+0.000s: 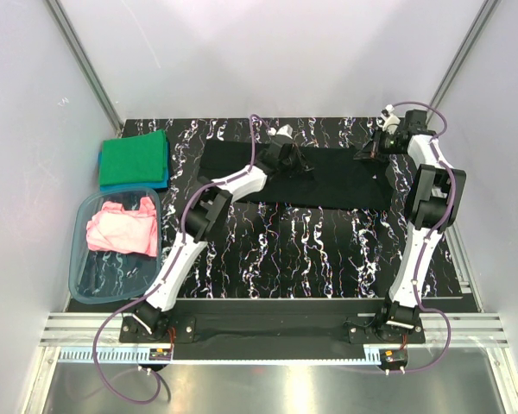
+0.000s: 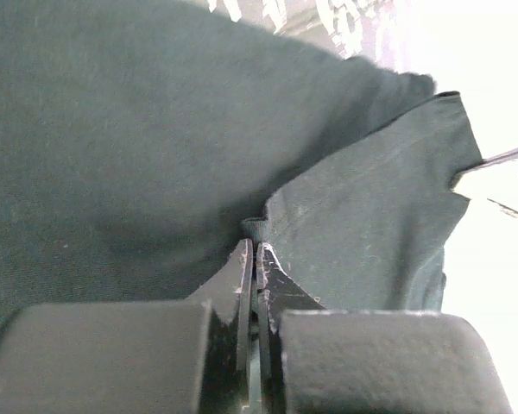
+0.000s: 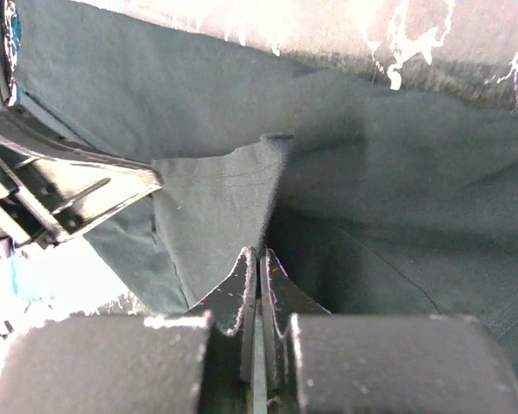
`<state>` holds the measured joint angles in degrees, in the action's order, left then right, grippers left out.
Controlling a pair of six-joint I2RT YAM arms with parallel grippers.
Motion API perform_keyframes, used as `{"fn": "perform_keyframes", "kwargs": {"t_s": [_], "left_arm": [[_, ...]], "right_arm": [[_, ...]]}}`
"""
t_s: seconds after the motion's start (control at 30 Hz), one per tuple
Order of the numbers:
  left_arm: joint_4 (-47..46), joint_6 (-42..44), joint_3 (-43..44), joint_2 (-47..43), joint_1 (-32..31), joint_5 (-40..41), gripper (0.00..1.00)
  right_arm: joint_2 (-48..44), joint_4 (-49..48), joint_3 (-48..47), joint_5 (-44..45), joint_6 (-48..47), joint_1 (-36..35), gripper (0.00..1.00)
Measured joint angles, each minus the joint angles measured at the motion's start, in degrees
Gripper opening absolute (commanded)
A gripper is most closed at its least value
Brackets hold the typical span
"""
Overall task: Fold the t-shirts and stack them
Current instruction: Fold the tshirt
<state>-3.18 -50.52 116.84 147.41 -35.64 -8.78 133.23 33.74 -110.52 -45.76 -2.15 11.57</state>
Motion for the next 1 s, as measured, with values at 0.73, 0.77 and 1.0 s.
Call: {"fn": "perform_keyframes", "kwargs": {"t_s": [0.73, 0.77, 1.0], "left_arm": [[-0.31, 1.09, -1.86, -2.54, 0.37, 2.16, 0.26], [0.39, 1.22, -1.99, -2.93, 0.42, 2.21, 0.28], [8.35, 4.68, -8.02, -13.75, 1.31, 6.69, 0.39]], "right_arm": [[0.90, -2.16, -2.16, 2.12, 2.95, -0.07, 0.48], [0.90, -1.33, -2.73, 3.72, 3.43, -0.07, 0.52], [-1.64, 2.67, -3.56, 12.98, 10.82, 0.48, 0.43]]}}
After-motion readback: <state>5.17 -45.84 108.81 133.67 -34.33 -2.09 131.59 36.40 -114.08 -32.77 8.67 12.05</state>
